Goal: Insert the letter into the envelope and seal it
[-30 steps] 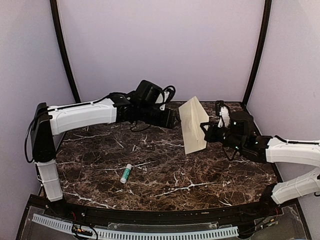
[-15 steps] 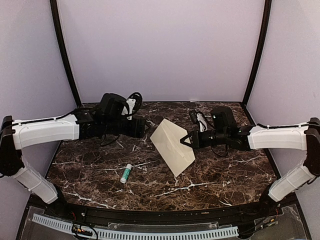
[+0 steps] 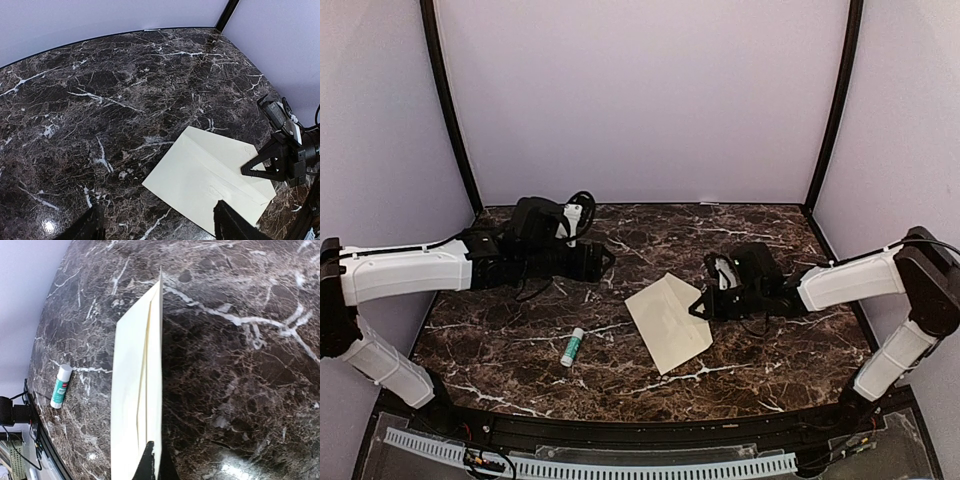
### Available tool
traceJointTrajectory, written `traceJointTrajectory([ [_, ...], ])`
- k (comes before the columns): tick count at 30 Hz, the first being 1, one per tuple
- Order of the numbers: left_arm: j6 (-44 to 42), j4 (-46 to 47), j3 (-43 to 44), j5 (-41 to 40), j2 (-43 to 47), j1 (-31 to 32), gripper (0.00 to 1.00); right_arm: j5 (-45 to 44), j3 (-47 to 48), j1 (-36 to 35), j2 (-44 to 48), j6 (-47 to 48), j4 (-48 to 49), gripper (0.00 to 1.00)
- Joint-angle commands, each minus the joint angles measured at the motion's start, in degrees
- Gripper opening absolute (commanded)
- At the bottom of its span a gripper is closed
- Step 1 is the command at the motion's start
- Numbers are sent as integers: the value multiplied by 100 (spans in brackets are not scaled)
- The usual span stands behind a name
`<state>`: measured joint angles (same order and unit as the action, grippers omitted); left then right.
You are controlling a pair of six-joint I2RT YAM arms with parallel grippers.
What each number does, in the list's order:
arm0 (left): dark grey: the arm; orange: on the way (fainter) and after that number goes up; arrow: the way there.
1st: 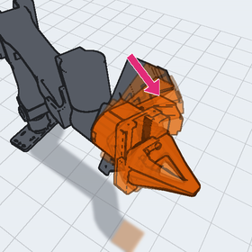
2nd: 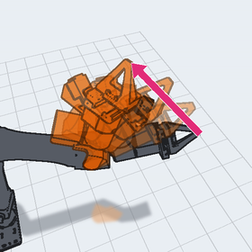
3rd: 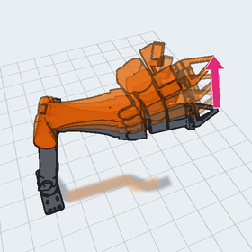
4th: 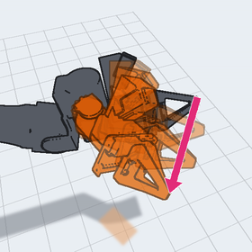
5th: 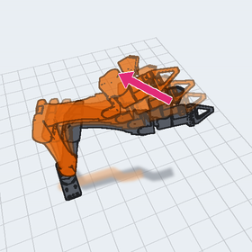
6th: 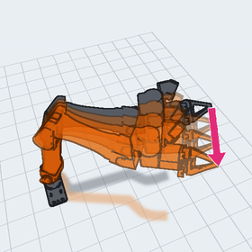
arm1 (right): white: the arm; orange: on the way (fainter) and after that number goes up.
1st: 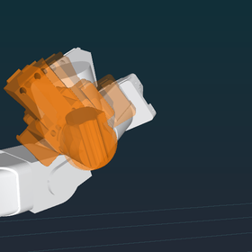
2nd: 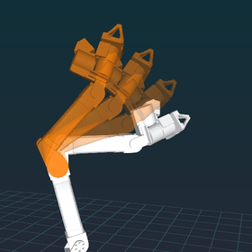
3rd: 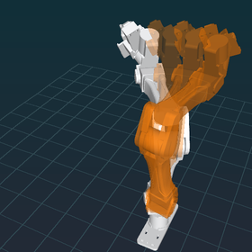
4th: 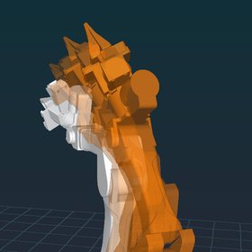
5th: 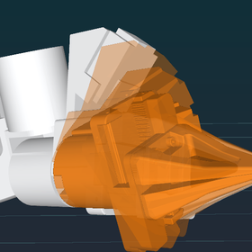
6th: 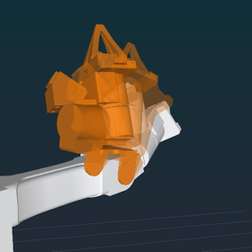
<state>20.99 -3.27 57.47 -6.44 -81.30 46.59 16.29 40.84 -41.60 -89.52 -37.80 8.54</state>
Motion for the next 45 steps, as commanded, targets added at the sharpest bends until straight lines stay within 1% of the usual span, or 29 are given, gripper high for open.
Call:
traceJointTrajectory([
  [1, 81, 65, -86, 23, 152, -28, 74, -492, -146, 4, -20, -252, 237, 0],
  [3, 111, -60, -108, -45, 142, -32, 74, -580, -208, 5, -22, -281, 201, 5],
  [5, 161, -175, -173, -131, 158, -28, 73, -648, -256, 3, -18, -260, 121, 13],
  [10, 376, -615, -380, -438, 280, 42, 70, -990, -254, 8, 130, -47, -358, 40],
  [16, 710, -1716, -319, -999, 464, 388, 70, -1487, -22, 61, 528, 274, -896, 58],
  [18, 809, -2012, -333, -1031, 532, 495, 70, -1719, 53, 78, 732, 361, -1110, 65],
  [20, 870, -2241, -361, -994, 573, 587, 70, -1889, 93, 82, 942, 455, -1245, 70],
  [25, 1064, -2533, -404, -887, 368, 647, 68, -1999, 100, 82, 1413, 674, -1447, 73],
  [28, 1242, -2860, -192, -859, -131, 642, 67, -2093, 42, 84, 1671, 735, -1567, 75],
  [31, 1215, -3015, 120, -793, -541, 593, 67, -2157, -87, 83, 1958, 746, -1566, 75],
  [36, 1152, -3162, 468, -596, -1154, 374, 65, -2252, -162, 82, 2148, 781, -1662, 75],
  [40, 1207, -3254, 547, -468, -1364, 322, 62, -2284, -203, 82, 2253, 807, -1682, 75],
  [45, 1379, -3500, 519, -370, -1534, 319, 53, -2335, -234, 82, 2283, 874, -1623, 75],
])
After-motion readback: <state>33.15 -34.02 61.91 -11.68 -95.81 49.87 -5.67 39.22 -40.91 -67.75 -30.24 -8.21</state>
